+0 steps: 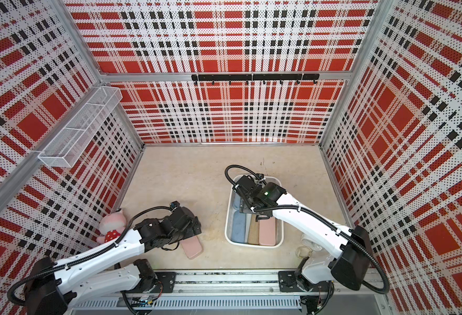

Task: Put the glasses cases into the storage boxes
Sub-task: Place the glasses case in the storage box, then pick up the glasses case at the center of the board.

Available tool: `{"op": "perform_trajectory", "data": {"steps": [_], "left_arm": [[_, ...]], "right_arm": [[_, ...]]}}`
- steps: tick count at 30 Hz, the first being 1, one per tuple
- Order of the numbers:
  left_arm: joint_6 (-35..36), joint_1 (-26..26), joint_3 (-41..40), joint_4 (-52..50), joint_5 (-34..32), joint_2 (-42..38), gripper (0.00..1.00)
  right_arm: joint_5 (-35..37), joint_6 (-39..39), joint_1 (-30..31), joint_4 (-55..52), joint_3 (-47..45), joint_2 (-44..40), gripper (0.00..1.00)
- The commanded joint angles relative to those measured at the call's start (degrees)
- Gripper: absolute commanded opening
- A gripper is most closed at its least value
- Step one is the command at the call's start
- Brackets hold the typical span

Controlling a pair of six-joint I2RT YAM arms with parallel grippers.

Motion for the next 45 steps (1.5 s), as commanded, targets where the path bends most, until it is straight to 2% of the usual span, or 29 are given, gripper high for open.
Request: {"op": "perform_trajectory", "data": {"steps": [1,6,12,20,32,45], "left_arm": [[-2.4,-0.3,-1.7,-1.7,1.8,-0.5,0.98],[-1.4,0.0,-1.6,-0.5,2.6,2.1,0.98],[-0.3,2.2,-3.7,2.5,6.4,4.4,0.98],[-0.1,4.0,-5.7,2.9,5.9,3.6,0.98],[5.4,4.9,-3.3,5.4,5.2,10.7,1.0],[9.3,1.4,0.9,5.0,3.7,17.0,0.85]], "right_arm": [[1.8,1.5,0.4,0.1,1.1,-1.2,0.88],[1.8,1.6,0.4,0.8,0.1,-1.3,0.88],[1.4,1.6,0.4,1.3,-1.0,-1.9,0.88],[1.3,1.2,0.5,1.4,-1.6,-2.1,0.88],[0.9,1.0,0.6,1.4,-1.1,-1.8,0.87],[1.3,1.2,0.6,1.6,-0.5,-1.6,0.81]]}}
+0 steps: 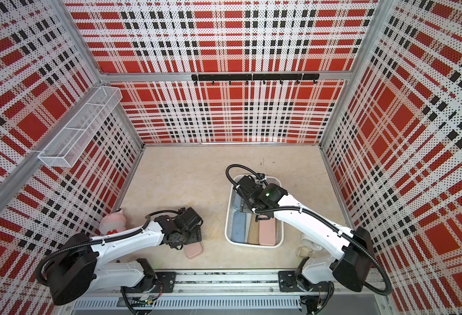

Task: Put the glasses cases into the storage boxes
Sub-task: Pick up the glasses case at the center of the board.

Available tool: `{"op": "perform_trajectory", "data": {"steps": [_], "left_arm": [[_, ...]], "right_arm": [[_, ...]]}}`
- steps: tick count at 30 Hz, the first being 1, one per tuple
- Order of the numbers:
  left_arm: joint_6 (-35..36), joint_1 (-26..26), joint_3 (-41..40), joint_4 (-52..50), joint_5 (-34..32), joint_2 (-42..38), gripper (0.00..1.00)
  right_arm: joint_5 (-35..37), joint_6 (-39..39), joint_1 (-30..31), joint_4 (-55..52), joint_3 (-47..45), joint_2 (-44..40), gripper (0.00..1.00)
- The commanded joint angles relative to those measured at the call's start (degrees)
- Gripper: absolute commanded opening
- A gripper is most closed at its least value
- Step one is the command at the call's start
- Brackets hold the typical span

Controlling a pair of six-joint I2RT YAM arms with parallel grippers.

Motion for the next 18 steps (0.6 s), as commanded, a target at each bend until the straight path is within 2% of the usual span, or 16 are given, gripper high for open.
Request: {"op": "perform_trajectory", "data": {"steps": [1,8,18], "left_arm": [[2.2,-1.2,2.2,0.3,-0.9,1.9,0.84],[3.0,-2.6,4.1,-0.3,-2.4,3.6,0.8],[3.5,-3.6,9.3,-3.4,-4.6,2.2,0.76]], "right_arm": [[1.4,0.5,0.4,-0.4,0.6,-0.5,0.81],[1.9,1.3,0.4,-0.6,-0.5,-1.1,0.81],[3.4,1.9,0.4,-1.0,-0.7,-2.2,0.81]]}}
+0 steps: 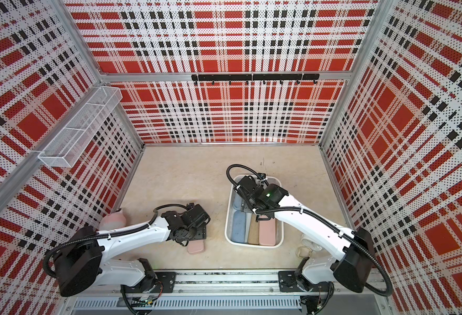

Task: Put the glasses cases into the storage boxes
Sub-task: Pick up the glasses case at the center of the board, then place the glasses case in the storage box.

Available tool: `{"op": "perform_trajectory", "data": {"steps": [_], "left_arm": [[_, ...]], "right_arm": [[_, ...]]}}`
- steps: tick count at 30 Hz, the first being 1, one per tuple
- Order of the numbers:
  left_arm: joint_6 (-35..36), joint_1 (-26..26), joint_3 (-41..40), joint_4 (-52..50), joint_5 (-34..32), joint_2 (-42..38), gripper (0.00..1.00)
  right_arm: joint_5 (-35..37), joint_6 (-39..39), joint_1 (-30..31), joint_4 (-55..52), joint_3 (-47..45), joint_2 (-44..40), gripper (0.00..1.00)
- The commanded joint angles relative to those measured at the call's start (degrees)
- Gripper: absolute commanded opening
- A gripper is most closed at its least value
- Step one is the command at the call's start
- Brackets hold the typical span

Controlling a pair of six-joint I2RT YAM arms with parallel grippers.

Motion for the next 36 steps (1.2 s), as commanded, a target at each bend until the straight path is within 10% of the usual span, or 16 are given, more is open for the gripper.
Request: {"op": "perform_trajectory", "data": {"steps": [1,14,36], "left_arm": [[1.0,-0.4,2.7,-1.9,-2.1,-1.4,0.76],[5.6,-0.8,18.9,-2.6,5.5,-2.7,0.76],[9.3,-12.4,35.3,-1.0,11.9,21.3,0.75]], "right_arm": [[2.0,1.3,0.4,-0.9,-0.4,-1.6,0.81],[3.9,4.8,-2.8,-1.0,-1.5,-6.8,0.81],[3.3,7.8,-6.3,-1.2,-7.0,-15.4,0.81]]}}
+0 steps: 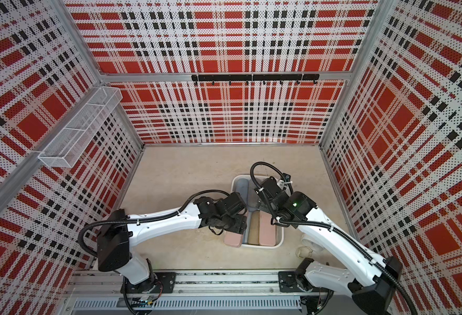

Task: Put the glasses cases into the storage boxes
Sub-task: Place the glasses case in the storage box.

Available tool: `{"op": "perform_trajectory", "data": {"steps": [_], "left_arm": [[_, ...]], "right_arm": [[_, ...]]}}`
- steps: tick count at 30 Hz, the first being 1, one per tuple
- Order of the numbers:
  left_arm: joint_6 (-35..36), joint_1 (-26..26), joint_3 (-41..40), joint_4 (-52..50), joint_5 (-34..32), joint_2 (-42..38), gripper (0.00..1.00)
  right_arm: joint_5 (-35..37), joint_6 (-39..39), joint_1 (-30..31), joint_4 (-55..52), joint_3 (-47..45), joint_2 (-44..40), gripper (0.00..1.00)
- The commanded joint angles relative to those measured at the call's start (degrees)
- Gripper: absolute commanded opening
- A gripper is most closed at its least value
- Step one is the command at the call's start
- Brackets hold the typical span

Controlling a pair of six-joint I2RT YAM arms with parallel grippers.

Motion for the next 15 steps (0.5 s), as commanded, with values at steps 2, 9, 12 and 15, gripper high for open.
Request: {"op": "perform_trajectory", "data": {"steps": [2,9,12,15], "left_arm": [[0.7,0.3,3.4,1.1,1.1,2.2,0.75],[0.4,1.2,4.0,1.4,4.0,4.6,0.75],[-0.2,1.7,4.2,1.7,4.2,5.0,0.75],[-0.4,2.3,4.8,1.8,4.1,5.7,0.75]], "right_arm": [[0.8,1.6,-0.3,-0.5,-1.3,-1.9,0.81],[1.2,1.4,-0.4,-1.4,-1.7,-3.2,0.81],[1.5,1.2,-0.6,-1.5,-1.8,-3.6,0.81],[1.6,1.2,-0.7,-1.4,-1.9,-3.9,0.81]]}}
